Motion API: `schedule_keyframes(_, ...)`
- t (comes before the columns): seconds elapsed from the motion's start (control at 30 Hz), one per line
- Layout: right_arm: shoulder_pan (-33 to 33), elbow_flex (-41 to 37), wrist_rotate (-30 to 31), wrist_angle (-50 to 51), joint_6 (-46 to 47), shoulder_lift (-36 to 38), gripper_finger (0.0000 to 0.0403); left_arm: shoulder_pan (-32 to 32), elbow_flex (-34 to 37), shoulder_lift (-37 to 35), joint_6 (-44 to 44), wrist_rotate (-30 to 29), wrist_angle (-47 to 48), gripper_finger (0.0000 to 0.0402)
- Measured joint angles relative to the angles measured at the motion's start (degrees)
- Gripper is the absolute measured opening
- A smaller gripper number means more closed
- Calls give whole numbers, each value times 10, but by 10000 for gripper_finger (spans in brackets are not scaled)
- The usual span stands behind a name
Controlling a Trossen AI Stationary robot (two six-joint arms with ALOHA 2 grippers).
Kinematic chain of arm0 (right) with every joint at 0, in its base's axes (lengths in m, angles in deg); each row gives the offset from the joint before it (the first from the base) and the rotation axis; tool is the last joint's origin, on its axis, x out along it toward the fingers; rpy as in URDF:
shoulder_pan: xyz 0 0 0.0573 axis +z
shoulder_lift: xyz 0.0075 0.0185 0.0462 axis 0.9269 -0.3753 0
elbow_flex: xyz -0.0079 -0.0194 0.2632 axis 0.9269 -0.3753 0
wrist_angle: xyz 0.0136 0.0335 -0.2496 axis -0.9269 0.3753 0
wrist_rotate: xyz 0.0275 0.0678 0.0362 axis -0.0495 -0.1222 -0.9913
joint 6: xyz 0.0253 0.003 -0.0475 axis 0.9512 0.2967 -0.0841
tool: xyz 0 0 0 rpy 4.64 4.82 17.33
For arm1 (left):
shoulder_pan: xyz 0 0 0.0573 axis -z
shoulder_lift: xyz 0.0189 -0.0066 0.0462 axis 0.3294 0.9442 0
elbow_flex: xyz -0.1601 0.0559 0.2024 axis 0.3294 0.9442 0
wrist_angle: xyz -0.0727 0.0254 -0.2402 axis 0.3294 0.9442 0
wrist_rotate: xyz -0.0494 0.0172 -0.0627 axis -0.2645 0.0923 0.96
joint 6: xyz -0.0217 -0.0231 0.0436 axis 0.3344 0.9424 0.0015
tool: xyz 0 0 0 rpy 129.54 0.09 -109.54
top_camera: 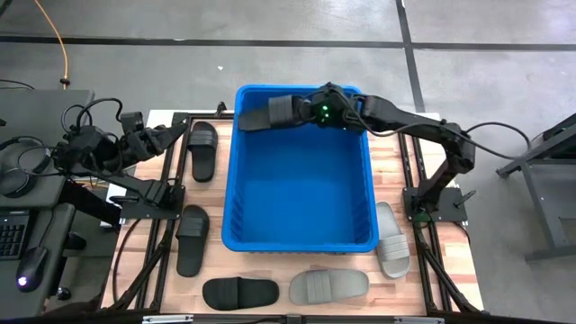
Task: Pick and place slides into bin
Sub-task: Put the black slipper into the bin
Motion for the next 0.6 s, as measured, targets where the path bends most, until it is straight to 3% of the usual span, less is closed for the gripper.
schedule_keyframes(0.2,-9,0,29,31,10,26,7,0,0,0,-13,-2,1,161)
schedule_keyframes(0.6,-37,0,-18,15,6,-28,7,0,0,0,-14,-4,0,161)
